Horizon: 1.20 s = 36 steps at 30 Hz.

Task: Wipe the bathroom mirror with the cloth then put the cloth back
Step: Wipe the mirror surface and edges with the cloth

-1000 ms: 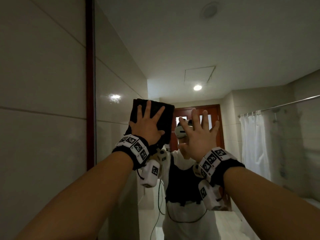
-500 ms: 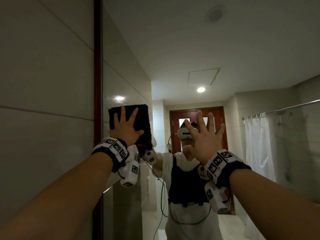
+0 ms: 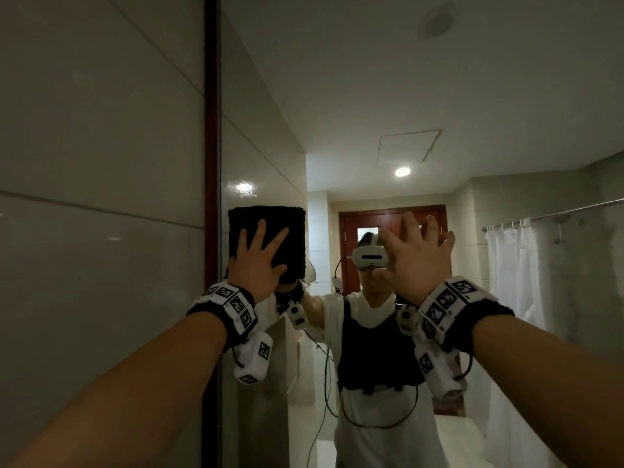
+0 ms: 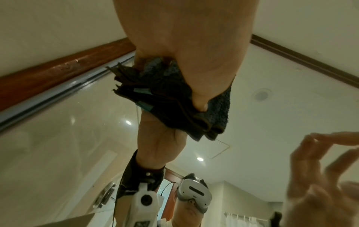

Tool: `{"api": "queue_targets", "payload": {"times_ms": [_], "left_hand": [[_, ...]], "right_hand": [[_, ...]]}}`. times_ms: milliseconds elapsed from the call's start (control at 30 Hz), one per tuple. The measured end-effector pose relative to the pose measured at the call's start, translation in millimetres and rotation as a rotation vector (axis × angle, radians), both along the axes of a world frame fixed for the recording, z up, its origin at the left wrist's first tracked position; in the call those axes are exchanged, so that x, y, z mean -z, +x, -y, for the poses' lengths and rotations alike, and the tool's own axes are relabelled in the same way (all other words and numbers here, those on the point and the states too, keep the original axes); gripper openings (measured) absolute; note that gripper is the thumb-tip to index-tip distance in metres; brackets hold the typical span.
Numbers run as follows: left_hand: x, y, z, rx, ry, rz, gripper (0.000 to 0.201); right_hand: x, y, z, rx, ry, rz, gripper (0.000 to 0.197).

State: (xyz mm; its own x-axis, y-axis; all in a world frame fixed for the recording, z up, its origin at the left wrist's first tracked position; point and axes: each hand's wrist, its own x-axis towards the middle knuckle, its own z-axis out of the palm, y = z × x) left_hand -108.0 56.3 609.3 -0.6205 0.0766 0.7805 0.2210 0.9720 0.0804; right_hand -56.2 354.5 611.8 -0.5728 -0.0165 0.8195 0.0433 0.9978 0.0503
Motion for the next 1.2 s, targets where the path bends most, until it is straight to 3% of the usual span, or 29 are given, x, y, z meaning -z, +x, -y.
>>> {"api": "queue_targets", "payload": {"times_ms": [67,133,300,1200], "left_hand": [[-2,-2,6,-0.006,-0.009,-0.009,0.080],[-5,-5,9,-0.008,-0.005,-0.029,0.082],[-14,-10,15,-0.005,0.008,-0.058,0.083],[-110,-7,8,-0.049,0.105,-0.025,0.085]], "right_hand": [[-7,0,5,-0.012,0.033,-0.087,0.071],[-20,-5,10,-0.038,0.067,-0.133,0.080],[-55,-22,14,-0.001,0.040,-0.041,0.099],[-53,-30,13,-0.035,0.028,-0.025,0.097]]}}
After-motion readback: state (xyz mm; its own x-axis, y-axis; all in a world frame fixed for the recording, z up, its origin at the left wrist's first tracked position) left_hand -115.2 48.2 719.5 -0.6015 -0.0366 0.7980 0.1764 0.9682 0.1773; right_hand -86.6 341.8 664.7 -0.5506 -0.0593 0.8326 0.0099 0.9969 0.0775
